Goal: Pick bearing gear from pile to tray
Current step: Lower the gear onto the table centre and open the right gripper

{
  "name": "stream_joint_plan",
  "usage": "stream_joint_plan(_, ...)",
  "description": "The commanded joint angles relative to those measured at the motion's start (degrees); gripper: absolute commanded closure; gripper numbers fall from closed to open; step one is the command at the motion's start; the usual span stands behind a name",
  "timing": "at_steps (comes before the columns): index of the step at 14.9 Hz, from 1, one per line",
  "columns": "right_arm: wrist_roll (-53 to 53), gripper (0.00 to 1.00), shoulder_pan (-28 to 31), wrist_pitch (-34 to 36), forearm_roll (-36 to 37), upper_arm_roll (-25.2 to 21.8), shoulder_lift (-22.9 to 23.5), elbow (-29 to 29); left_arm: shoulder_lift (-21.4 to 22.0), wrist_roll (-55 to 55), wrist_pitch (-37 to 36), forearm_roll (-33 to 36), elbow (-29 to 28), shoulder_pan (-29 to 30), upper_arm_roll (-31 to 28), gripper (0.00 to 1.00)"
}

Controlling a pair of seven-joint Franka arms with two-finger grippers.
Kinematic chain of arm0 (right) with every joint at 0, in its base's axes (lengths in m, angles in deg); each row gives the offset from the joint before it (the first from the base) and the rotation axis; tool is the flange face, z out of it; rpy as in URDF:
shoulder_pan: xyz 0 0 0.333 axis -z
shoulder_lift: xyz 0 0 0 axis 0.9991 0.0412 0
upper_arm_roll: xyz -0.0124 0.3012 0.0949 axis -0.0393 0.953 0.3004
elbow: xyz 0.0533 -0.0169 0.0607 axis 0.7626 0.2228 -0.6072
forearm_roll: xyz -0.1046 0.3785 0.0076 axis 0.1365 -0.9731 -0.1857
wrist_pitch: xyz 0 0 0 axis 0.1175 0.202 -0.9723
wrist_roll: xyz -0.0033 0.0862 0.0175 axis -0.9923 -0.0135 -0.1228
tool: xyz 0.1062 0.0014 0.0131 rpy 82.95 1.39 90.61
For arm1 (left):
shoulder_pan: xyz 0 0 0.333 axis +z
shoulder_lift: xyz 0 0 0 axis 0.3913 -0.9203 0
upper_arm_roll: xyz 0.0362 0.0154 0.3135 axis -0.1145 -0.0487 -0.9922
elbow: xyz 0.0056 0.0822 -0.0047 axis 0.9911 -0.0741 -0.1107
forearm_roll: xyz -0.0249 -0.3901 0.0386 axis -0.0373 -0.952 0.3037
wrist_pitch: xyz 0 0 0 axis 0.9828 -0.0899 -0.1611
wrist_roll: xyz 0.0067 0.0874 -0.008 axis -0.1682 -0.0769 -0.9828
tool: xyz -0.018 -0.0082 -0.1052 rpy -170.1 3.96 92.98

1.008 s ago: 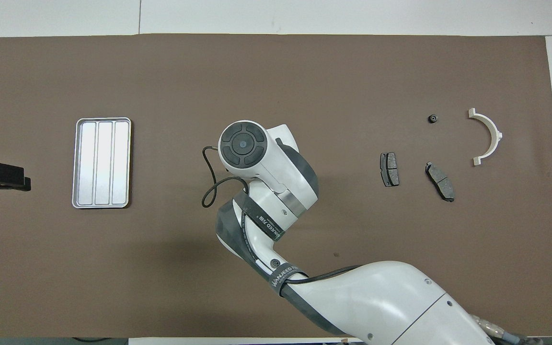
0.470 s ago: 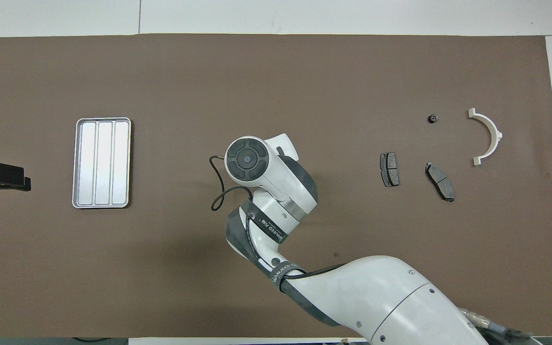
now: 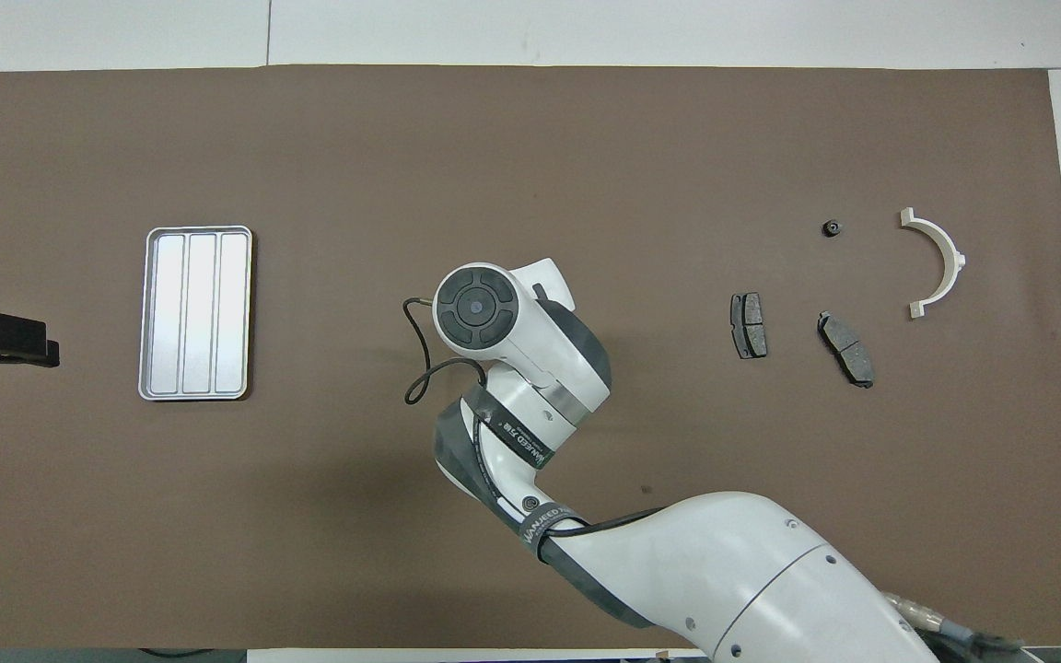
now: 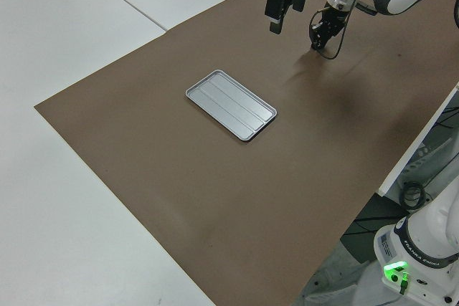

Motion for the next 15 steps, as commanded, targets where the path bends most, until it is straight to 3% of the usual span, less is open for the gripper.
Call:
stream_joint_plan(1,-2.96,0.00,0.08,6.34,1.16,0.09,-0.84,-3.37,0.42,0.71,0.57,-0.68,-0.22,-0.23,-0.41,0.00)
stream_joint_plan(6,-1.12,0.00,6.04,10.75,0.98,0.26,-5.40,-5.24,0.42,0.71,0.57,-0.76,-0.22,-0.32,-0.41,0.00)
stream_joint_plan(10,11.42,0.00,10.96,16.38,-0.33,0.26,-10.76,-5.16,0.42,0.71,0.57,-0.76,-0.22,-0.23,-0.41,0.00)
stream_joint_plan(15,30.05,0.00,19.30,20.43,-2.26,0.18,-13.93,-4.89,0.42,0.71,0.57,-0.76,-0.22,-0.32,-0.41,0.00)
